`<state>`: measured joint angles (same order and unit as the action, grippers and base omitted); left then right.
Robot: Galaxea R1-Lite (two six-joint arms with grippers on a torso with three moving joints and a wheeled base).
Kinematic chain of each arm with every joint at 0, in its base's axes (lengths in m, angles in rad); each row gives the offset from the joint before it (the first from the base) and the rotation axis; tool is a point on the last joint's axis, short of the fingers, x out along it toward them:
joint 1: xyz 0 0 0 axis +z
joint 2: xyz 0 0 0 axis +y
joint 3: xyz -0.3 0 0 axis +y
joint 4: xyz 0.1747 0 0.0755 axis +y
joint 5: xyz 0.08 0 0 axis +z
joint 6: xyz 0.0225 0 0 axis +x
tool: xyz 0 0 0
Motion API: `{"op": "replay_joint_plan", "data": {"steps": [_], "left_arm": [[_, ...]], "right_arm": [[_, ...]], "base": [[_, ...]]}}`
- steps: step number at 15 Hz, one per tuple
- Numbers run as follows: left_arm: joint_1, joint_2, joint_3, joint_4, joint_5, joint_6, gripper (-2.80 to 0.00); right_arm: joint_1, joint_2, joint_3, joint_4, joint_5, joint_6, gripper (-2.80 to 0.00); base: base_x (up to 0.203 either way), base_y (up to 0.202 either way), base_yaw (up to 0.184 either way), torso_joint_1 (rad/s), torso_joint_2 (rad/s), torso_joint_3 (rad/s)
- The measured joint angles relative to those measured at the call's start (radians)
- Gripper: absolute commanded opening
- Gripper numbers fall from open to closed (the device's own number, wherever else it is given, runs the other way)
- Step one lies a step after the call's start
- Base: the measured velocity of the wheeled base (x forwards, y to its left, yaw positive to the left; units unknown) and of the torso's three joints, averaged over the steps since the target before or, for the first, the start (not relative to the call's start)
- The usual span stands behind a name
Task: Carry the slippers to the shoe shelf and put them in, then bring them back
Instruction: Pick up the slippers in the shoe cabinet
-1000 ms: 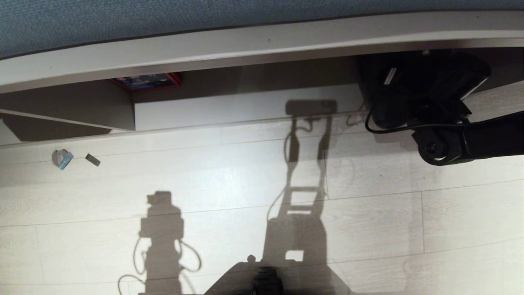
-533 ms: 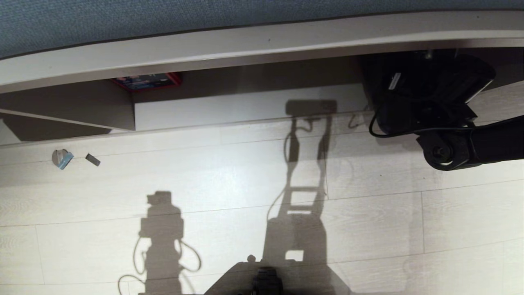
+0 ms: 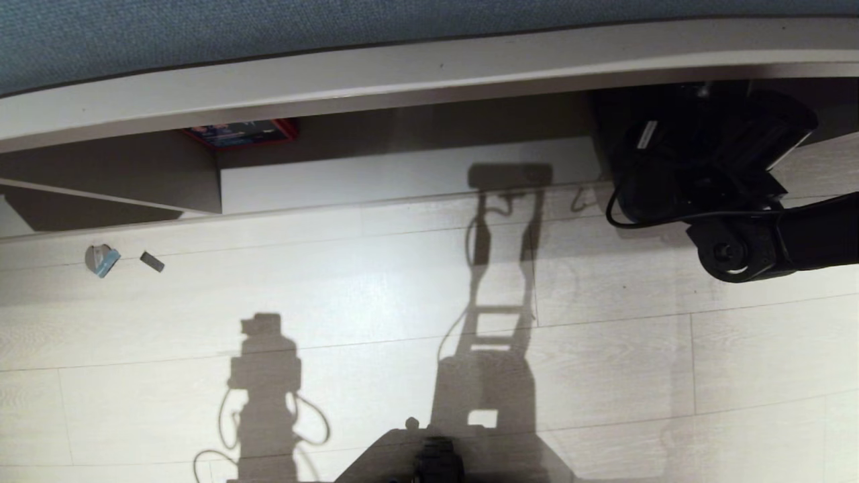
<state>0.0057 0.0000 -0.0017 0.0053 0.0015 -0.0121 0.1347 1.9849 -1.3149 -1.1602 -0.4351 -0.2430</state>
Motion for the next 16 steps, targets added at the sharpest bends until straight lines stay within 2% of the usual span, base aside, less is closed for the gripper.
{"op": "replay_joint_plan", "data": {"steps": [5, 8, 9, 16], "left_arm": [[0.000, 0.000, 0.000, 0.000, 0.000, 0.000, -2.80], [0.000, 0.000, 0.000, 0.000, 0.000, 0.000, -2.80], [0.000, 0.000, 0.000, 0.000, 0.000, 0.000, -2.80], [0.000, 0.000, 0.000, -0.002, 0.000, -0.001, -2.80]], "right_arm": [[0.000, 0.063, -0.088, 0.001, 0.101, 0.010, -2.80], [-0.004, 0.110, -0.138, 0.001, 0.109, 0.012, -2.80], [-0.006, 0.123, -0.147, 0.001, 0.110, 0.013, 0.00], [-0.008, 0.159, -0.158, -0.002, 0.113, 0.019, 0.00]], "base": [[0.000, 0.000, 0.000, 0.000, 0.00, 0.000], [0.000, 0.000, 0.000, 0.000, 0.00, 0.000], [0.000, 0.000, 0.000, 0.000, 0.00, 0.000], [0.000, 0.000, 0.000, 0.000, 0.00, 0.000]]}}
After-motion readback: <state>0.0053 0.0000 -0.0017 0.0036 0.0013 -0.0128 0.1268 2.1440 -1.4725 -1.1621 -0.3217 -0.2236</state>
